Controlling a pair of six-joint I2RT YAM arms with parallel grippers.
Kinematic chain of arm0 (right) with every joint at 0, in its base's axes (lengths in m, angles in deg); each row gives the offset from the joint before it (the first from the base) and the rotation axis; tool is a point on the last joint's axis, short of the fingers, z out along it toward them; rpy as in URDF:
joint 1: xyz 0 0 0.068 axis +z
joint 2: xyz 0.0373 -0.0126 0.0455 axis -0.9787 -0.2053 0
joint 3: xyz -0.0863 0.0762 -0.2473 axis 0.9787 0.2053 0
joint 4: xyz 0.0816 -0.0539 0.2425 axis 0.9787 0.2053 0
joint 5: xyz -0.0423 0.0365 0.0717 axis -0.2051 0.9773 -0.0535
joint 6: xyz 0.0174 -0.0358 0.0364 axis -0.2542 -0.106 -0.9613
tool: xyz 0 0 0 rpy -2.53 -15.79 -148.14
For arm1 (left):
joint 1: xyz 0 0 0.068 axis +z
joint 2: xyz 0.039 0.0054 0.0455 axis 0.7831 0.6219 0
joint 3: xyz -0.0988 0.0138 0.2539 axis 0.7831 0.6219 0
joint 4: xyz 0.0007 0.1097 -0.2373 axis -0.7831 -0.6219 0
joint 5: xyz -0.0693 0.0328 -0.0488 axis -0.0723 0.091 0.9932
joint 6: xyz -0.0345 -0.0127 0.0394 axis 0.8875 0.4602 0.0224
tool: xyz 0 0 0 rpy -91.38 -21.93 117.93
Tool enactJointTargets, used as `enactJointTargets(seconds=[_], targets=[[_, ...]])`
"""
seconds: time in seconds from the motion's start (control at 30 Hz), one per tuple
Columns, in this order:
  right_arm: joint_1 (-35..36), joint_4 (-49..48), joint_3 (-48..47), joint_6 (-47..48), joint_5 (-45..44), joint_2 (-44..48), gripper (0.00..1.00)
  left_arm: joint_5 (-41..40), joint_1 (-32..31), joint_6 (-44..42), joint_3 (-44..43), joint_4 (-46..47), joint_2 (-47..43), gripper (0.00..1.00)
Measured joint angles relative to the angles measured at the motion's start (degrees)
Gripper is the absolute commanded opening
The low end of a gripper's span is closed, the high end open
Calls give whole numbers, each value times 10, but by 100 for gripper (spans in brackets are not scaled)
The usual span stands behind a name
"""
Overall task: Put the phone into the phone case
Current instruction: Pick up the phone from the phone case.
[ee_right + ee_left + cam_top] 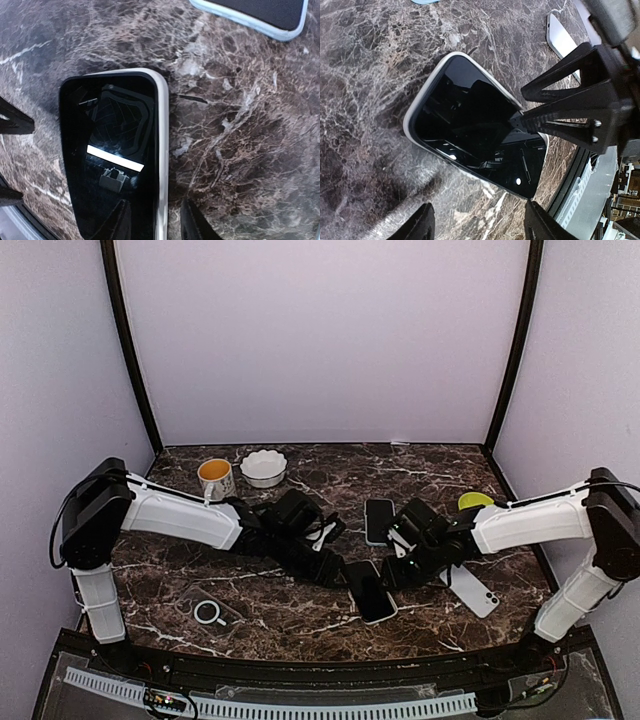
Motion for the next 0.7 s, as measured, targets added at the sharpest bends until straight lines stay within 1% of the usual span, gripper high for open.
enactJointTargets(seconds=[0.13,0.33,0.53,0.7], targets=[[0,0,0,2,1,-21,27,0,2,0,-1,0,0,61],[0,5,-3,5,-8,-21,18,0,2,0,-1,0,0,61],[2,35,-25,9,-37,-35,17,0,2,-1,-1,0,0,61],[18,65,-50,11,-73,-53,17,-1,2,-1,-1,0,0,61]])
